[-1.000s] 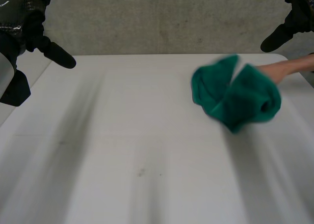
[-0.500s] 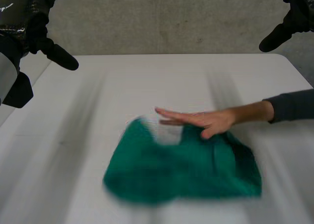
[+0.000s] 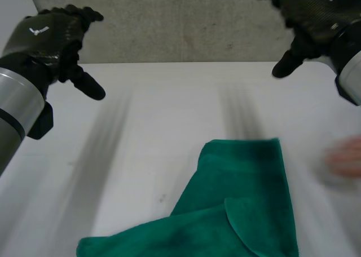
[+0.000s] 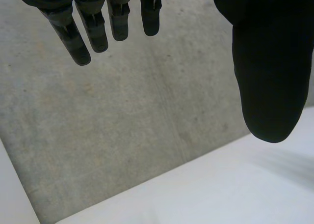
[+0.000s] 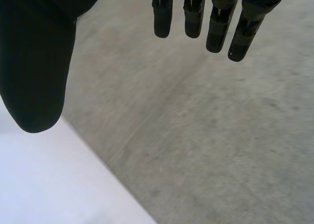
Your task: Fold the towel.
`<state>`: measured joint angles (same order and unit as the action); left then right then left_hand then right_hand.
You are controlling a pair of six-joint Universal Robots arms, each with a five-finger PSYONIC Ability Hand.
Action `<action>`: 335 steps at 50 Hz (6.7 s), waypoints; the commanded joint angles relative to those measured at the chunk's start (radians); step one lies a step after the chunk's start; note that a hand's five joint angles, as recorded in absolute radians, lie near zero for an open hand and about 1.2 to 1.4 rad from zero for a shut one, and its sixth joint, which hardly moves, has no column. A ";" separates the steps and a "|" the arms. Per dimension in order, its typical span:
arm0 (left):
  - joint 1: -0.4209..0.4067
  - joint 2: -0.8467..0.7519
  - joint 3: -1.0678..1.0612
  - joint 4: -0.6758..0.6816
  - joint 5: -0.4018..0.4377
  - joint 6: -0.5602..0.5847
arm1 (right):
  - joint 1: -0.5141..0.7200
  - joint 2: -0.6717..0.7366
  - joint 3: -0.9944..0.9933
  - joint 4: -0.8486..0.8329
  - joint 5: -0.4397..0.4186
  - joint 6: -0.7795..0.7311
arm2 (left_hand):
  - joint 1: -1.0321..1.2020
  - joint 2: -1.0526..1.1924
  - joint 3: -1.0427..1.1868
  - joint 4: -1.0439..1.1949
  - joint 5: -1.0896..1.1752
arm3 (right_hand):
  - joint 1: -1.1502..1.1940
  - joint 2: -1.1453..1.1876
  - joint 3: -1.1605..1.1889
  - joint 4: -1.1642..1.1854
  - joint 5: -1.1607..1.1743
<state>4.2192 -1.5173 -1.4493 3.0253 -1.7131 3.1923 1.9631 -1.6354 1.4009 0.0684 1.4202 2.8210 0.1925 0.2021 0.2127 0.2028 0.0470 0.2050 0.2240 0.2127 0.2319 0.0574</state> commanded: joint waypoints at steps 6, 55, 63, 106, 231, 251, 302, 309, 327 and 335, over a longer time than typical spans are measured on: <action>-0.246 -0.139 -0.052 0.003 0.032 0.070 | 0.020 0.123 0.006 0.126 -0.043 -0.373 | -0.018 -0.028 -0.038 -0.028 -0.047 | -0.030 -0.049 -0.038 -0.057 -0.057; -0.343 -0.324 0.063 0.076 0.069 0.205 | -0.345 0.226 0.291 0.200 -0.292 -0.046 | 1.204 1.194 1.184 1.193 1.175 | -0.030 -0.049 -0.038 -0.057 -0.057; -0.323 -0.268 -0.006 0.084 0.056 0.382 | -0.225 0.390 0.247 0.298 -0.537 0.129 | 1.204 1.194 1.184 1.193 1.175 | -0.030 -0.049 -0.038 -0.057 -0.057; -0.005 -0.326 -0.169 0.727 0.006 0.393 | -0.023 0.436 -0.069 -0.274 -0.007 0.025 | 1.204 1.194 1.184 1.193 1.175 | 1.191 1.172 1.184 1.164 1.164; 0.096 -0.414 -0.329 0.486 0.004 0.388 | -0.188 0.688 -0.232 0.074 -0.064 -0.112 | 0.489 0.480 0.469 0.479 0.460 | 1.191 1.172 1.184 1.164 1.164; 0.240 -0.426 -0.312 0.270 0.162 0.212 | -0.418 0.595 -0.011 0.091 -0.099 -0.229 | 0.206 0.196 0.186 0.196 0.177 | 1.191 1.172 1.184 1.164 1.164; 0.153 -1.017 0.586 -0.016 0.417 0.340 | -0.443 0.600 0.093 0.040 -0.190 -0.233 | 0.787 0.777 0.767 0.777 0.758 | 1.191 1.172 1.184 1.164 1.164; 0.153 -1.023 0.576 -0.014 0.418 0.348 | -0.441 0.600 0.092 0.040 -0.190 -0.233 | 0.680 0.670 0.659 0.669 0.650 | 1.191 1.172 1.184 1.164 1.164; 0.151 -1.006 0.564 -0.008 0.380 0.393 | -0.441 0.598 0.093 0.040 -0.185 -0.233 | 1.204 1.194 1.184 1.193 1.175 | 1.191 1.172 1.184 1.164 1.164; 0.140 -0.718 0.387 0.088 0.277 0.379 | -0.449 0.556 0.043 0.062 -0.172 -0.232 | 1.204 1.194 1.184 1.193 1.175 | 1.191 1.172 1.184 1.164 1.164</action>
<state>4.3659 -2.4616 -0.9134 3.0360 -1.3722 3.5803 1.5182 -1.0441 1.4816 0.1119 1.2402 2.5879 1.1433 1.1925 1.1866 1.1908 0.9708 0.9803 1.1754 1.1822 1.1886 0.9824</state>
